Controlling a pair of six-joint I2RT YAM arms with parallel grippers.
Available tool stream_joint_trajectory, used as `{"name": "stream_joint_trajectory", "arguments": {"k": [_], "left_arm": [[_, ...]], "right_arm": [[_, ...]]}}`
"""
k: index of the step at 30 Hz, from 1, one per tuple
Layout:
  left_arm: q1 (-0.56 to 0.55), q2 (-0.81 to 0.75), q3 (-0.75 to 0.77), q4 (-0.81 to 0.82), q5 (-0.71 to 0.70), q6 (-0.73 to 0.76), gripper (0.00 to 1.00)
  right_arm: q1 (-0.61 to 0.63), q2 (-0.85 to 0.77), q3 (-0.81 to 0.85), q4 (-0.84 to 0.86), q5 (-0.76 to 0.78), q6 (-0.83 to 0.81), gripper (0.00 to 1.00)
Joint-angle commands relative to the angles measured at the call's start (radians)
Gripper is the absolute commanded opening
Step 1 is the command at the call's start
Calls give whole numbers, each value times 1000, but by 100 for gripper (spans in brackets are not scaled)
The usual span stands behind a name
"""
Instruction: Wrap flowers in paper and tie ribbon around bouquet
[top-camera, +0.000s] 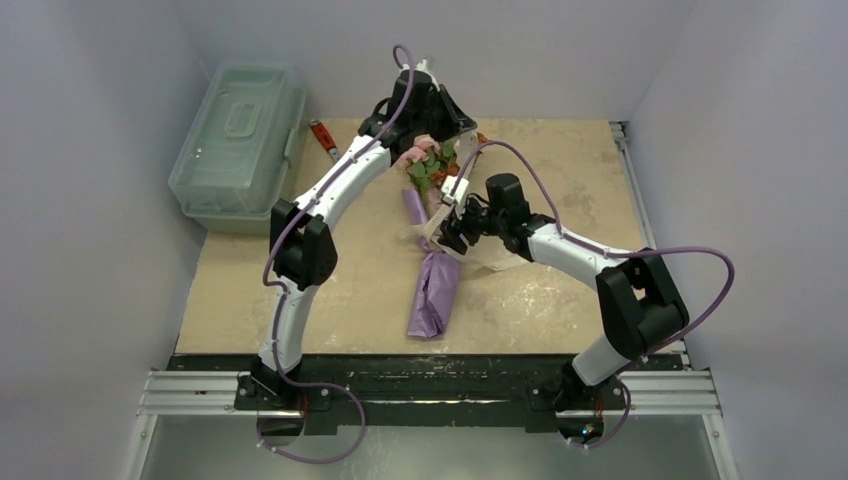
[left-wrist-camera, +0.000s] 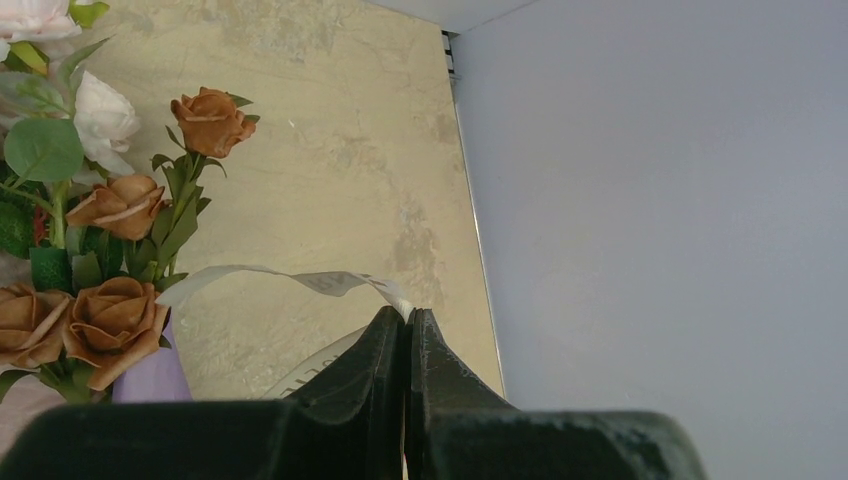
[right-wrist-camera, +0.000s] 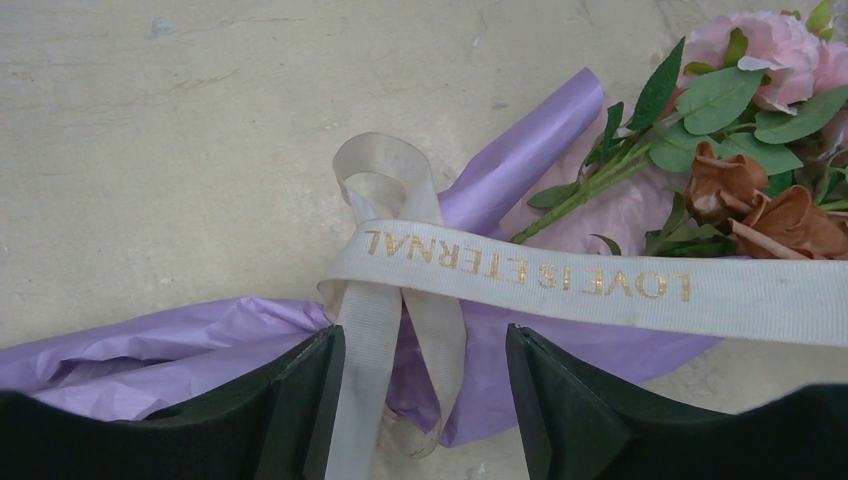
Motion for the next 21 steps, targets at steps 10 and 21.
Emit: {"name": "stream_joint_trajectory", "arguments": {"k": [10, 21], "left_arm": [[3, -63, 8, 51, -7, -13, 0], [4, -52, 9, 53, -6, -15, 0]], "right_arm": [[-1, 38, 19, -14, 18, 19, 66], [4, 7, 50, -42, 22, 32, 74]]}}
